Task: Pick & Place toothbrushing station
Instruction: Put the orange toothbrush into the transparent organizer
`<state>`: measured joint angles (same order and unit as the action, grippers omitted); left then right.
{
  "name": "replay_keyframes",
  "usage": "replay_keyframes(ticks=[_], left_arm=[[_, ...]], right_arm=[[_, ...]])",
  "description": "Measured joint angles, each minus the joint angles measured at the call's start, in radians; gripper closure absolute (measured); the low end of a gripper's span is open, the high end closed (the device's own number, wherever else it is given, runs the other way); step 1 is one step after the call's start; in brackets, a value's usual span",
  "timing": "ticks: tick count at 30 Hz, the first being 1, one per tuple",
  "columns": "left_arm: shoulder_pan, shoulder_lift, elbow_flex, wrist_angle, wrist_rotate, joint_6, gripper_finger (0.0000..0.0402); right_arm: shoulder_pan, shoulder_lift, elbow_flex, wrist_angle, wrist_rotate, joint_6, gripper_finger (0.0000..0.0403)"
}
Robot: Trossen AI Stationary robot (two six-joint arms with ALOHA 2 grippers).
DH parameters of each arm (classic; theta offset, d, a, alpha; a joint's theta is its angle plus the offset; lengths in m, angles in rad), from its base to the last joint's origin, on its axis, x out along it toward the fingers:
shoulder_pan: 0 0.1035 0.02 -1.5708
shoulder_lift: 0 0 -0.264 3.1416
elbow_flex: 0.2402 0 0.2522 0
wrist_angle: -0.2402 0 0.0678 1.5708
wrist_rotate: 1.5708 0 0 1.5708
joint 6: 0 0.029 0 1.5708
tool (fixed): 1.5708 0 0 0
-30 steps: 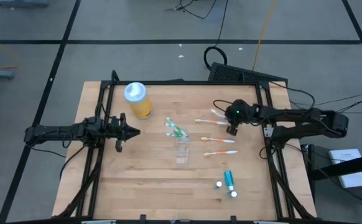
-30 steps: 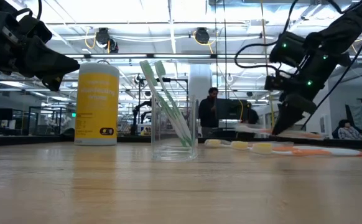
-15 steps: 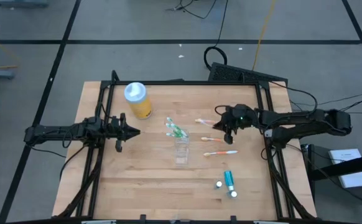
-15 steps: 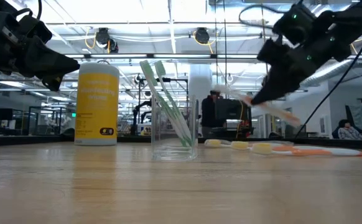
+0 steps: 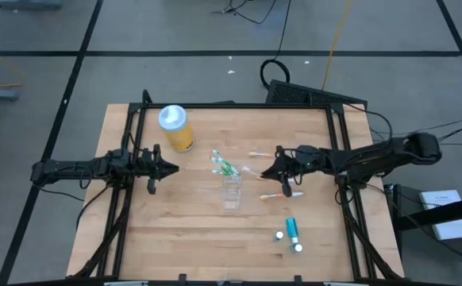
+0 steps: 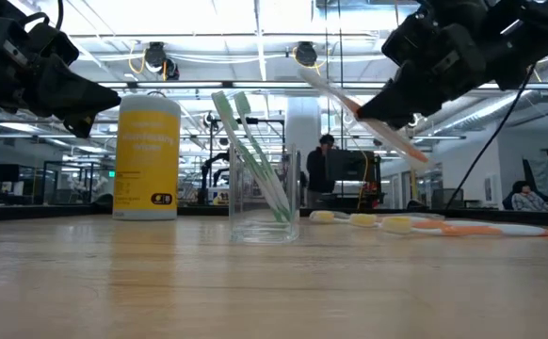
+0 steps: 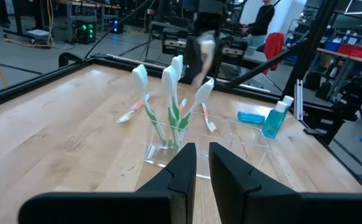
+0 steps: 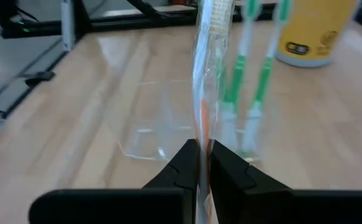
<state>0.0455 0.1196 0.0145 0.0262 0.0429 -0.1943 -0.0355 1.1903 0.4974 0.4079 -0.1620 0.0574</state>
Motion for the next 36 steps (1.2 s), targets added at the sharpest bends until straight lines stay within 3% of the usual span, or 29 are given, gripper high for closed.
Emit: replay_keyframes(ticks=[8,20,22,29,36], left_arm=[[0.000,0.000,0.000,0.001,0.000,0.000,0.0353],[0.000,0.000,0.000,0.000,0.000,0.000,0.0353],[0.000,0.000,0.000,0.000,0.000,0.000,0.0353],[0.000,0.000,0.000,0.000,0.000,0.000,0.0353],[0.000,0.000,0.000,0.000,0.000,0.000,0.0353]], right_arm=[[0.087,0.202,0.000,0.344,-0.054,0.005,0.0387],[0.076,0.270,0.000,0.444,-0.058,0.025,0.0387],[0.076,0.270,0.000,0.455,-0.125,0.049,0.0387],[0.080,0.270,0.000,0.518,-0.526,0.139,0.0387],[0.083,0.270,0.000,0.516,-0.572,0.135,0.0387]])
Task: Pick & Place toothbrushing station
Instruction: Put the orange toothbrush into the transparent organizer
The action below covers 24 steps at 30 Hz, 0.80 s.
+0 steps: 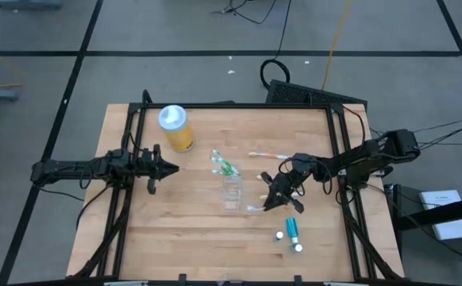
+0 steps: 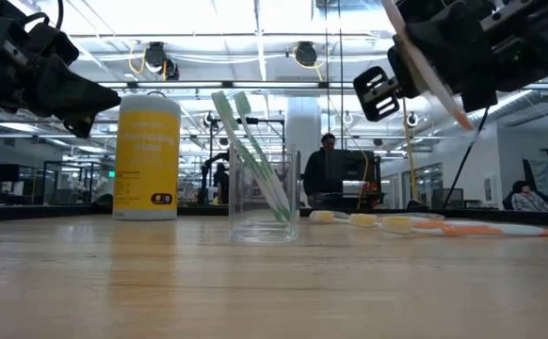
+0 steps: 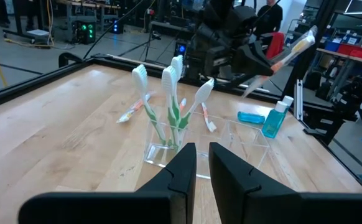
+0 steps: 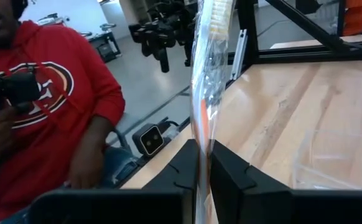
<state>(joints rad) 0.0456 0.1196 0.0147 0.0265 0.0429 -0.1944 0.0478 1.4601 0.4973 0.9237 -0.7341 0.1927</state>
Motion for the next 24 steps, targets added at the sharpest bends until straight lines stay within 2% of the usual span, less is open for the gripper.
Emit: replay_keyframes(ticks=[4,8,10,24], left_arm=[[0.000,0.000,0.000,0.000,0.000,0.000,0.0353],[0.000,0.000,0.000,0.000,0.000,0.000,0.0353],[0.000,0.000,0.000,0.000,0.000,0.000,0.0353],[0.000,0.000,0.000,0.000,0.000,0.000,0.0353]], right_arm=[[0.000,0.000,0.000,0.000,0.011,-0.019,0.0387],[0.000,0.000,0.000,0.005,0.180,-0.042,0.0387],[-0.001,0.000,0.000,0.003,0.228,-0.055,0.0387],[0.000,0.000,0.000,-0.001,0.235,-0.085,0.0387]])
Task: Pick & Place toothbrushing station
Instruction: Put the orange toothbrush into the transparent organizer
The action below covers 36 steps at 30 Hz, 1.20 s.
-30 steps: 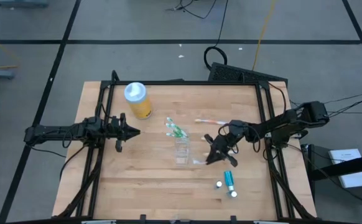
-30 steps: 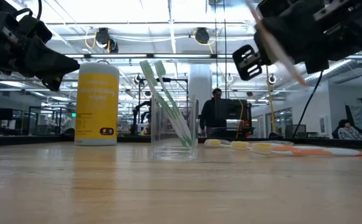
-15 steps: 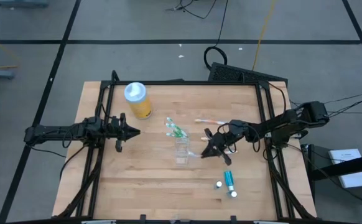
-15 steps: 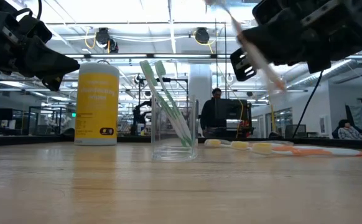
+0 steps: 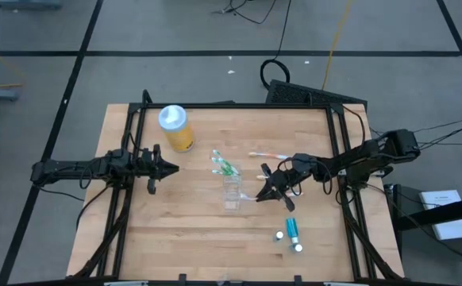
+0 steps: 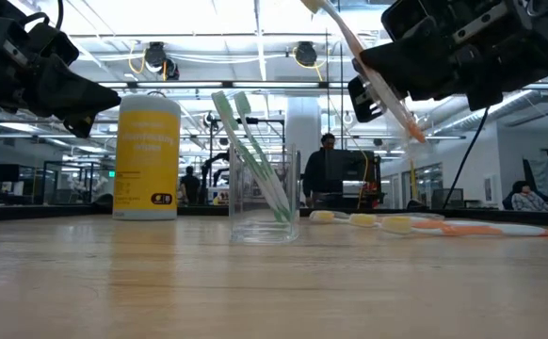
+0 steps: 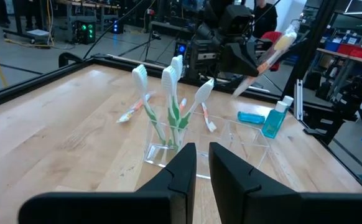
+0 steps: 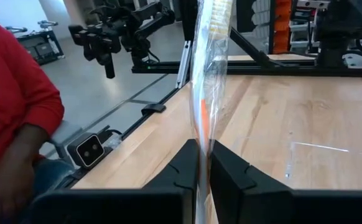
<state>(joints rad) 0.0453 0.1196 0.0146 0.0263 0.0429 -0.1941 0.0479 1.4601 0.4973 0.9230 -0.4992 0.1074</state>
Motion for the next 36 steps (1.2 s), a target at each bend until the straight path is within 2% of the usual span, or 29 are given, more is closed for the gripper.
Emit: replay_keyframes(ticks=[14,19,27,36], left_arm=[[0.000,0.000,0.000,0.000,0.000,0.000,0.0353],[0.000,0.000,0.000,0.000,0.000,0.000,0.0353],[0.000,0.000,0.000,0.000,0.000,0.000,0.0353],[0.000,0.000,0.000,0.000,0.000,0.000,0.0353]], right_arm=[[0.000,0.000,0.000,-0.001,0.002,-0.004,0.0387],[0.002,0.002,0.004,0.076,0.084,-0.019,0.0387],[0.002,0.103,0.087,0.167,0.111,-0.042,0.0387],[0.002,0.303,0.280,0.164,0.111,-0.041,0.0387]])
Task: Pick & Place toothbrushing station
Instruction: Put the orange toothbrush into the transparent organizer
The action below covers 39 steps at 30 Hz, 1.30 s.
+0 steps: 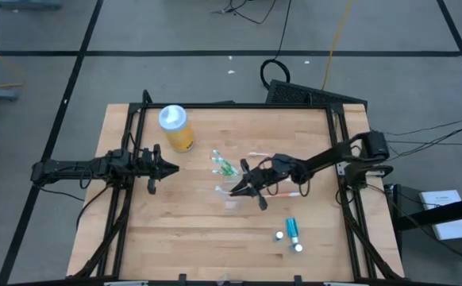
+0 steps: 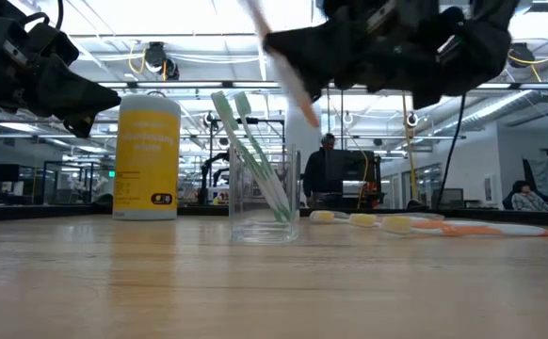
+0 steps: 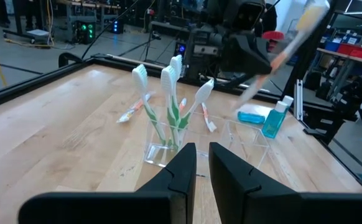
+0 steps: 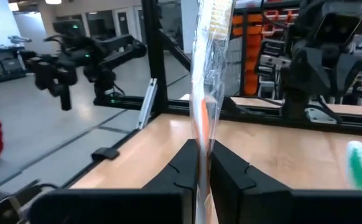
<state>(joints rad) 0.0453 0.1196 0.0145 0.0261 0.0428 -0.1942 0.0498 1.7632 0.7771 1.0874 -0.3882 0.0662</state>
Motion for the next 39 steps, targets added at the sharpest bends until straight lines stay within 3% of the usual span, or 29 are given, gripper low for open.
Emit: replay_keyframes(ticks=[11,26,39], left_arm=[[0.000,0.000,0.000,0.001,0.000,0.000,0.0353],[0.000,0.000,0.000,0.001,0.001,0.000,0.0353],[0.000,0.000,0.000,0.001,0.001,0.000,0.0353]], right_arm=[[0.018,0.151,0.141,0.000,0.024,0.026,0.0387],[0.018,0.173,0.087,0.000,0.078,-0.054,0.0386],[0.018,0.173,0.087,-0.008,0.077,-0.053,0.0359]])
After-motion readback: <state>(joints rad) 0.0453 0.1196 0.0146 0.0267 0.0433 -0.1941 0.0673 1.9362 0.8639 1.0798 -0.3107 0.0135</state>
